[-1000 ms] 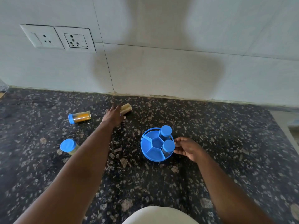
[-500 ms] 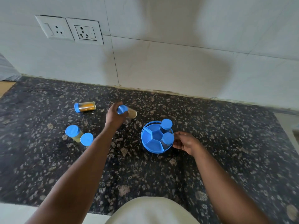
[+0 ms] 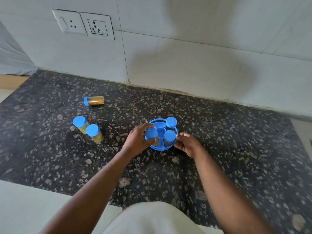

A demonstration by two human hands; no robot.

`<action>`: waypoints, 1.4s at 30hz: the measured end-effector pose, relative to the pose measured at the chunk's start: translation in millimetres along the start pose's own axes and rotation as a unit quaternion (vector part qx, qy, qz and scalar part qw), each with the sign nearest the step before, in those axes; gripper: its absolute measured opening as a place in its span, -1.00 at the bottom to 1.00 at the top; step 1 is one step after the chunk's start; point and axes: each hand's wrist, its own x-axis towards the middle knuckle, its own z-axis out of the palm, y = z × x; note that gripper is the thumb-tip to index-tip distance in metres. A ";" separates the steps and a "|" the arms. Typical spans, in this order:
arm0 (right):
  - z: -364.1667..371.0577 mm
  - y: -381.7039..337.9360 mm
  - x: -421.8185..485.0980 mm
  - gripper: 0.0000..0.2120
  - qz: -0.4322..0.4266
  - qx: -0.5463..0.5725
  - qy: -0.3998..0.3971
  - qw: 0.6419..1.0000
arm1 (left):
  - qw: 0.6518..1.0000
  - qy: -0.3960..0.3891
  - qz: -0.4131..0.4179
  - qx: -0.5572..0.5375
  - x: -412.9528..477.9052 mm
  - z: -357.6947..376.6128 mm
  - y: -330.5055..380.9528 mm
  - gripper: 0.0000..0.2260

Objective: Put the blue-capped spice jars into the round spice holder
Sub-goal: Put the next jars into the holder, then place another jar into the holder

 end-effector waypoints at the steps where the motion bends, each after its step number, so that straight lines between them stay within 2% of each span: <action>1: 0.0 -0.2 -0.6 -0.93 -0.001 -0.004 -0.001 1.000 | 1.000 -0.004 0.014 0.027 -2.3 4.0 -0.8 -0.51; 7: 5.4 -1.8 1.1 -0.89 -0.021 -0.044 -0.003 0.999 | 0.991 -0.018 0.045 0.121 -5.8 17.4 -1.1 -0.48; 11: 9.6 -4.8 9.7 -0.85 -0.030 -0.067 0.002 0.997 | 0.992 -0.006 0.023 0.123 -9.5 23.6 1.6 -0.45; 15: 21.2 -9.2 15.9 -0.86 -0.026 -0.092 -0.019 0.995 | 0.993 -0.036 -0.018 0.108 -18.5 14.3 -5.9 -0.23; 17: 43.4 -11.2 20.7 -0.84 -0.020 -0.122 -0.045 0.991 | 0.995 0.027 -0.062 0.074 -33.9 -6.7 -19.7 -0.17; 19: 51.5 -11.7 24.8 -0.81 -0.016 -0.141 -0.051 0.989 | 0.986 0.123 -0.099 0.044 -45.7 -20.3 -31.7 -0.21; 22: 48.6 -14.4 25.7 -0.79 -0.019 -0.161 -0.047 0.986 | 0.953 0.244 -0.177 0.043 -46.5 -33.0 -44.9 -0.27; 25: 67.0 -17.8 23.5 -0.78 -0.021 -0.201 -0.071 0.977 | 0.913 0.306 -0.268 0.035 -44.9 -58.0 -69.4 -0.24; 30: 92.3 -13.3 27.0 -0.81 -0.022 -0.238 -0.105 0.965 | 0.914 0.276 -0.288 0.069 -35.7 -84.8 -89.2 -0.29; 33: 95.0 -13.5 22.5 -0.84 -0.029 -0.243 -0.097 0.965 | 0.929 0.223 -0.285 0.078 -30.2 -93.3 -95.7 -0.40; 36: 89.5 -12.4 20.0 -0.89 -0.026 -0.248 -0.082 0.965 | 0.938 0.212 -0.264 0.073 -31.5 -97.2 -97.5 -0.45; 39: 88.5 -7.9 20.7 -0.84 -0.025 -0.246 -0.071 0.966 | 0.938 0.238 -0.251 0.031 -31.9 -97.2 -91.7 -0.48; 42: 92.1 -5.0 21.4 -0.83 -0.027 -0.241 -0.071 0.968 | 0.956 0.220 -0.186 -0.058 -26.5 -91.5 -72.1 -0.54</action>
